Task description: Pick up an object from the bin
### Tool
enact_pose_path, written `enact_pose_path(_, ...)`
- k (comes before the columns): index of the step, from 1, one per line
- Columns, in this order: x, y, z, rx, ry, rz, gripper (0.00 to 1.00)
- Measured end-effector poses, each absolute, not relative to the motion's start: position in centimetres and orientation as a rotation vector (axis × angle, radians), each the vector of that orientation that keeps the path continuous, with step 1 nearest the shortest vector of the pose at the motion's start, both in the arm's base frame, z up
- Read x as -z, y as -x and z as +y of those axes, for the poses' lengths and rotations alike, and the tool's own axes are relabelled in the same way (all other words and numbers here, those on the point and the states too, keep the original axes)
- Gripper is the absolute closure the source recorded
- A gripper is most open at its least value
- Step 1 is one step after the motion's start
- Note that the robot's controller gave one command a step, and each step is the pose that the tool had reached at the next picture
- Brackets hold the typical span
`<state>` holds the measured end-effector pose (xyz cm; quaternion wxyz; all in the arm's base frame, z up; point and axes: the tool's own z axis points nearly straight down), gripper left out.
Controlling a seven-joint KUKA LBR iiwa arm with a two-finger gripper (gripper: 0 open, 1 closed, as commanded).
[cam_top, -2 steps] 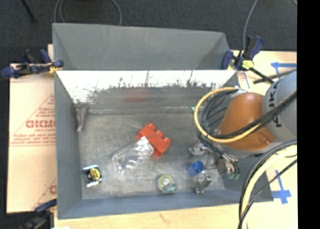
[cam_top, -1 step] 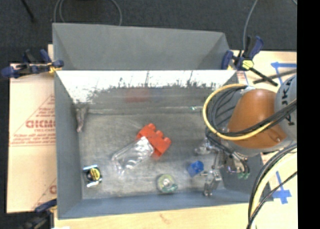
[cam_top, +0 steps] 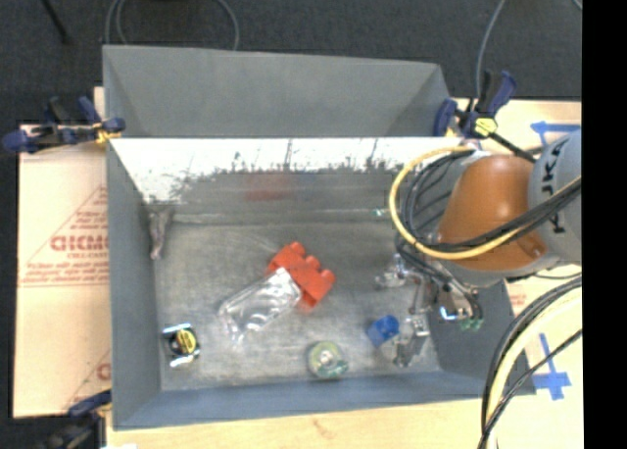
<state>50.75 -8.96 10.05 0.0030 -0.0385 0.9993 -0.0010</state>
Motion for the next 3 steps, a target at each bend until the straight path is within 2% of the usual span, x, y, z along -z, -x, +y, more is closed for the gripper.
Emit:
enact_pose_path(1,-7.41,-49.2,-9.63,0.004,0.239,3.116,0.0)
enact_pose_path(2,-7.37,-48.45,-9.26,0.016,1.893,2.486,0.0)
enact_pose_path(3,-7.38,-48.4,-8.95,0.008,1.89,2.487,1.0)
